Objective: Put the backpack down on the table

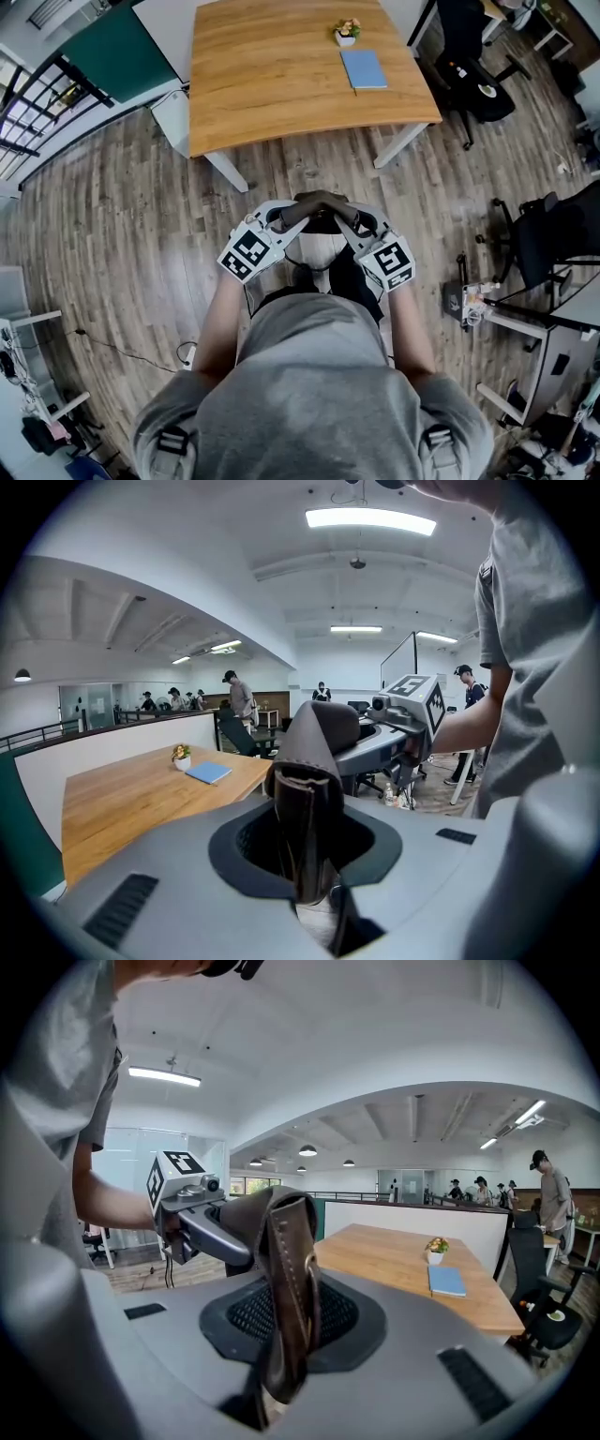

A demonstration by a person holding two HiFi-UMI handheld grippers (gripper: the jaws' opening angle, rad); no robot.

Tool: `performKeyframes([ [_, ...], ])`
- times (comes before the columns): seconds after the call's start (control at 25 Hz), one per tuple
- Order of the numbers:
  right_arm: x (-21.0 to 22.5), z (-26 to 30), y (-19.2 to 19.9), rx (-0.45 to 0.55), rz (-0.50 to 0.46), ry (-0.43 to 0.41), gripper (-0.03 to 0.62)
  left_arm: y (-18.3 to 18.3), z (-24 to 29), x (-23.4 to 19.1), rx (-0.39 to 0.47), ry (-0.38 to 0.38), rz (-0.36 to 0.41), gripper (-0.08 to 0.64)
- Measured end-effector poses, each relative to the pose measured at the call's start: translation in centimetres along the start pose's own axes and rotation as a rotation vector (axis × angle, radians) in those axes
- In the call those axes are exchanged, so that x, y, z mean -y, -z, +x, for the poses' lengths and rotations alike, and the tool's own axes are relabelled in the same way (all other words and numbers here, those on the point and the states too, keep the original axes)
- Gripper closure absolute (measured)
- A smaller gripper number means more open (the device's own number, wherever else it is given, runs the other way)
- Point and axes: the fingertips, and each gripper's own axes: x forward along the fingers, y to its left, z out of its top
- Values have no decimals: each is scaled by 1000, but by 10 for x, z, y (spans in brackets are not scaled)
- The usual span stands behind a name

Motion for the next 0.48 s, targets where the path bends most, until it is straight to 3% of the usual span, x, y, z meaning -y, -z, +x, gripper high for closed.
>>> performKeyframes([
  [0.48,-9,3,10,6,23,-43,523,11,-5,7,-41,-26,3,470],
])
